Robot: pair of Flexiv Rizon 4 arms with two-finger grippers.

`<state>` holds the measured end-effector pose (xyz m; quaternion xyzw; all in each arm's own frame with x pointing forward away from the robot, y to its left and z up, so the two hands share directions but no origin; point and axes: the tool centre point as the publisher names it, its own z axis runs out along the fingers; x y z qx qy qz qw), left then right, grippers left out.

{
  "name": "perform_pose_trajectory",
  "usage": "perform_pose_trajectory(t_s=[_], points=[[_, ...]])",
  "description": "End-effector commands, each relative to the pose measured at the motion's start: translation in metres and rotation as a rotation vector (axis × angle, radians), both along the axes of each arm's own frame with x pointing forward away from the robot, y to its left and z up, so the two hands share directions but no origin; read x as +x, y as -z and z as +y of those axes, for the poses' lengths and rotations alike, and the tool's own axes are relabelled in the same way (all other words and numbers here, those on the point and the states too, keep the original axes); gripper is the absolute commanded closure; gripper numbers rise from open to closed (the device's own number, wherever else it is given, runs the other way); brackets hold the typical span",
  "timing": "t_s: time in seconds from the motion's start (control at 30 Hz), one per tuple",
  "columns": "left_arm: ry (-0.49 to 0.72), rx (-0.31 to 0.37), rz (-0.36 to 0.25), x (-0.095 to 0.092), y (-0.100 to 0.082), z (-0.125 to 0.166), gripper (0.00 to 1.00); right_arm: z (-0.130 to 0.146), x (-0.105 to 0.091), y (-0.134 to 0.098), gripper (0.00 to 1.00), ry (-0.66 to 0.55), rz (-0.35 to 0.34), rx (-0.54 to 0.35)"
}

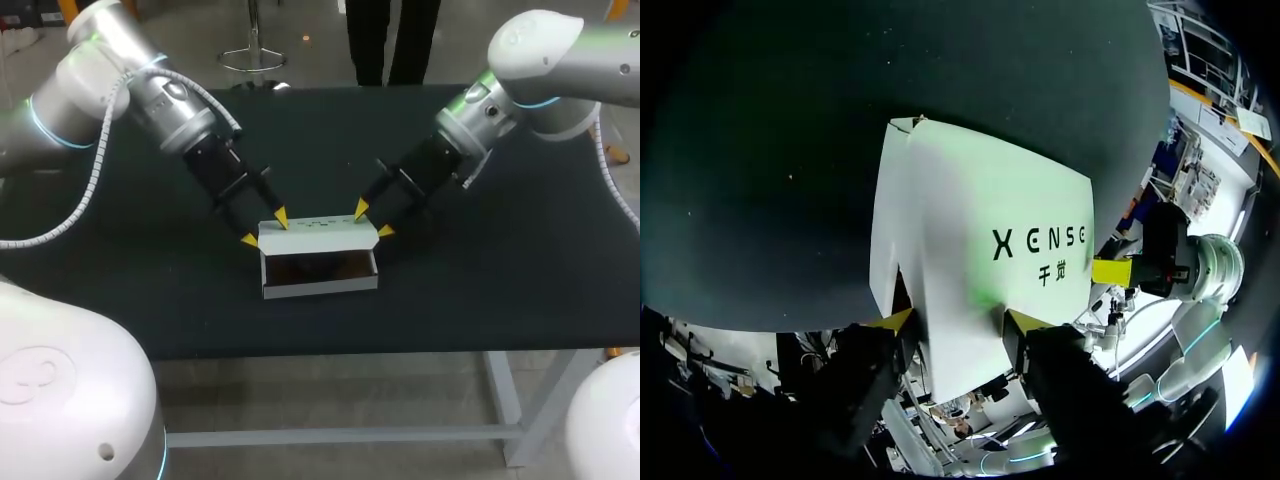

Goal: Assemble the packaging by folding the flat box into shape, placing the metal phone stand inside, and closing the box properly

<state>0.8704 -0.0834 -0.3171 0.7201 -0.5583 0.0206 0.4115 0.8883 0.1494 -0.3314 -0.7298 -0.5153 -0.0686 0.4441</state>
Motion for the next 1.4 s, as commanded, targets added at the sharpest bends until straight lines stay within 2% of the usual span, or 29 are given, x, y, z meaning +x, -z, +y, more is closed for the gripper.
perform_pose_trajectory(t_s=[0.03,1.03,1.4], points=[[0.006,0.006,0.007,0.004,0.0,-0.005,0.41,0.005,0.004,0.0,0.51,-0.007,0.007,0.002],[0.022,0.039,0.003,0.006,-0.003,-0.006,0.4,0.003,0.012,-0.008,0.51,-0.005,0.018,0.026],[0.032,0.042,0.02,0.008,-0.004,-0.005,0.4,0.004,0.015,-0.009,0.51,-0.006,0.035,0.037]])
